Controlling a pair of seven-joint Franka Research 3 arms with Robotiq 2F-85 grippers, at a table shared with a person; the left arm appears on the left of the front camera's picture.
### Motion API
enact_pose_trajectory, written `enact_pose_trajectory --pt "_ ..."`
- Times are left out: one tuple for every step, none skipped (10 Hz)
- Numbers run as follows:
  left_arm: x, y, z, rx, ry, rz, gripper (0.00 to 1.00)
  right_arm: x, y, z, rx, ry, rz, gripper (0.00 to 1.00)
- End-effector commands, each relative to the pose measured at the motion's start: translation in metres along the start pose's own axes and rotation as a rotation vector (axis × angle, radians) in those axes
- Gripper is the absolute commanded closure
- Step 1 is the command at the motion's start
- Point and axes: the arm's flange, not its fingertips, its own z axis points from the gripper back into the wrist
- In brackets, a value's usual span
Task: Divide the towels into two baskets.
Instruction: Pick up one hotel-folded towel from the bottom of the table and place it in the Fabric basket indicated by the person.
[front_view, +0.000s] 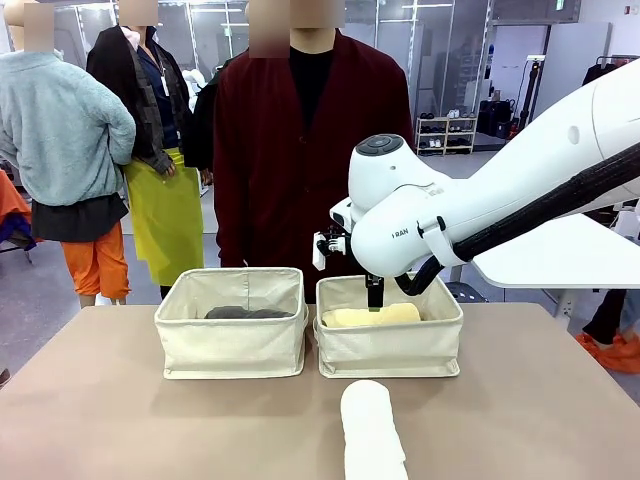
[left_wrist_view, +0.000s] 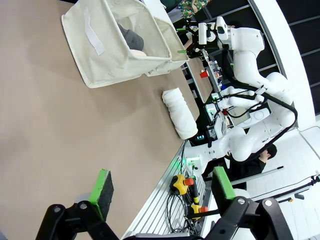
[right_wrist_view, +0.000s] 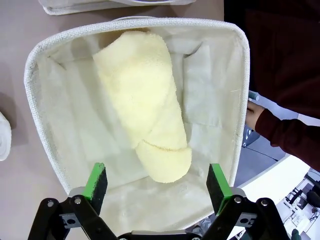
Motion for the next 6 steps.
enact_pose_trajectory --pt "-0.004 -0.005 0.0 0.001 -0.01 -0.006 0.0 -0.015 0.012 0.021 0.032 -0.007 -0.031 0.0" --pt "-0.004 -0.005 0.0 0.001 -0.01 -0.006 0.0 -0.035 0.023 0.042 0.049 -0.024 -0.07 0.0" --pt "-0.004 -0.005 0.0 0.001 -0.01 -0.006 0.0 -0.059 0.031 0.057 0.071 -0.054 -0.128 0.0" --pt "-0.004 -0.005 0.0 0.001 -0.01 -0.006 0.0 -0.09 0.04 0.07 0.089 -0.087 -0.202 0.0" --pt "-0.004 -0.005 0.0 0.001 -0.01 -0.006 0.0 -0.117 0.05 0.076 0.125 -0.14 -0.277 0.0" --pt "-0.004 -0.005 0.0 0.001 -0.01 -0.006 0.0 -0.145 0.061 0.08 0.176 -0.198 -0.348 0.0"
